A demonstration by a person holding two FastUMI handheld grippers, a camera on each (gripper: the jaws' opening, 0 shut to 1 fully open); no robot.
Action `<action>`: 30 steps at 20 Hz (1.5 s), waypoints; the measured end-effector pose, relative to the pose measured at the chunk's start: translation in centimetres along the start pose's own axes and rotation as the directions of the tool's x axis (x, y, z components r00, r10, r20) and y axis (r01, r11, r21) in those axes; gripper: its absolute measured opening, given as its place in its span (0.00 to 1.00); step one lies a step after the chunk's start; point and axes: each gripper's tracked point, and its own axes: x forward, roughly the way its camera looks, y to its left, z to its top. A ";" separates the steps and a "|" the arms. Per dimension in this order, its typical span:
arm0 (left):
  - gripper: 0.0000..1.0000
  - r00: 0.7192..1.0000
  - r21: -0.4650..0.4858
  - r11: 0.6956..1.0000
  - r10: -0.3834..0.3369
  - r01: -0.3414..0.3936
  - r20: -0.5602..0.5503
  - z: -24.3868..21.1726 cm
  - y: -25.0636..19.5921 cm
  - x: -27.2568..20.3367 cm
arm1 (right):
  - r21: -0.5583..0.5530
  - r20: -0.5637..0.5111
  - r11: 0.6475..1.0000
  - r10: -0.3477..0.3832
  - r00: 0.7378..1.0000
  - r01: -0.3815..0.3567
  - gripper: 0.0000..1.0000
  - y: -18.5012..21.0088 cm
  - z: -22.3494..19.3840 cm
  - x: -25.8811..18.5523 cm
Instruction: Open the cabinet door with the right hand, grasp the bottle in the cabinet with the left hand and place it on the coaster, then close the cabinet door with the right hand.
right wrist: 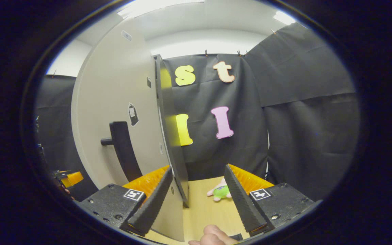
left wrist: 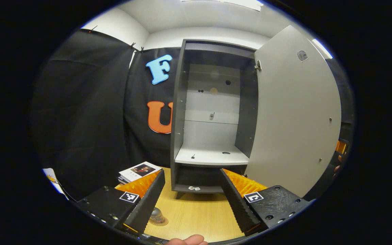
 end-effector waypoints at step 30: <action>0.95 0.993 0.031 0.994 -0.110 0.109 0.046 -0.2 4.3 6.8 | 0.114 0.027 0.976 0.186 0.982 -0.188 0.97 17.1 -1.8 4.1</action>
